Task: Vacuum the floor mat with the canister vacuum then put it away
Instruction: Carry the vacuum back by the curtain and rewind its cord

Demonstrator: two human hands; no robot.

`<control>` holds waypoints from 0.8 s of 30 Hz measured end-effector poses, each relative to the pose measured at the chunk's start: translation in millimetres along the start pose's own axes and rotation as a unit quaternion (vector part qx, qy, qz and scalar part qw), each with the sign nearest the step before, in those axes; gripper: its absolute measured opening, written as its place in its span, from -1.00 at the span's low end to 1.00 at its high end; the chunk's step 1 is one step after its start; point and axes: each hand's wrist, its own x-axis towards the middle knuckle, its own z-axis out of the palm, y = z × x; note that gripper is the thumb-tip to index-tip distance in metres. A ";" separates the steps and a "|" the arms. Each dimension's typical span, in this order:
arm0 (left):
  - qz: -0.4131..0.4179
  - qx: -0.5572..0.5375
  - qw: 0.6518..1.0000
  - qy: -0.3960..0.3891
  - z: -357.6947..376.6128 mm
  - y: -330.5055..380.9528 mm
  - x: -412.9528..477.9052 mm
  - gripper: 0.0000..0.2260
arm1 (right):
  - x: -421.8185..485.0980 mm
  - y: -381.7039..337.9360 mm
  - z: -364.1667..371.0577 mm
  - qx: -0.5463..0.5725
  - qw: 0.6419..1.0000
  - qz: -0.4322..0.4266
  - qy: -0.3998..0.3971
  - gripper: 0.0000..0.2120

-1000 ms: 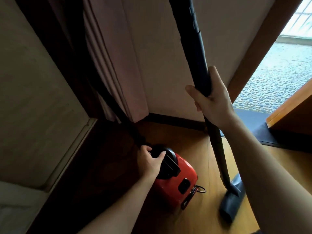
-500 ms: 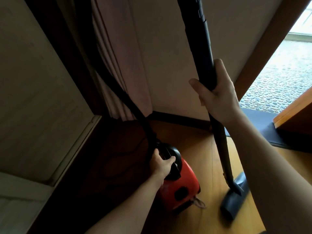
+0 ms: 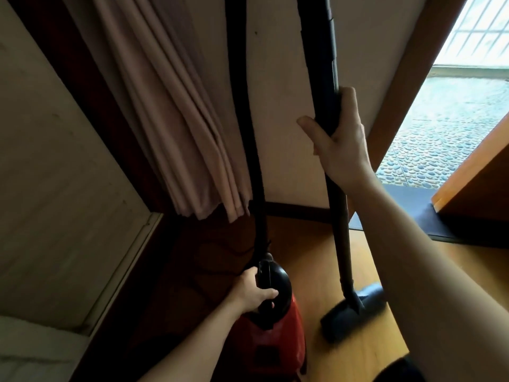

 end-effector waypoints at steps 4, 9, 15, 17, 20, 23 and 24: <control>0.025 0.164 0.984 0.063 -12.0 25.9 -11.1 -0.53 | -2.0 10.1 -1.0 0.004 0.998 0.027 -0.050 -0.55; 0.207 0.089 0.961 0.161 -16.1 90.7 -19.6 -0.54 | -6.6 20.9 5.2 -0.004 0.996 0.054 -0.069 -0.66; 0.314 -0.072 0.945 0.047 -10.9 162.8 -15.8 -0.57 | -8.2 16.8 1.9 0.037 0.996 0.061 -0.061 -0.70; 0.331 -0.076 0.940 0.039 -6.8 171.0 -15.2 -0.60 | -8.6 14.2 1.3 0.038 0.996 0.061 -0.057 -0.71; 0.340 -0.076 0.937 0.037 -3.0 177.9 -12.8 -0.62 | -8.0 12.1 -3.1 0.045 0.996 0.059 -0.051 -0.69; 0.336 -0.110 0.936 -0.003 -10.6 182.3 -9.8 -0.64 | -12.6 27.6 -24.3 0.131 0.986 0.067 -0.084 -0.53; 0.332 -0.130 0.934 -0.010 -16.9 184.0 -7.1 -0.65 | -17.2 39.6 -34.1 0.166 0.977 0.091 -0.097 -0.42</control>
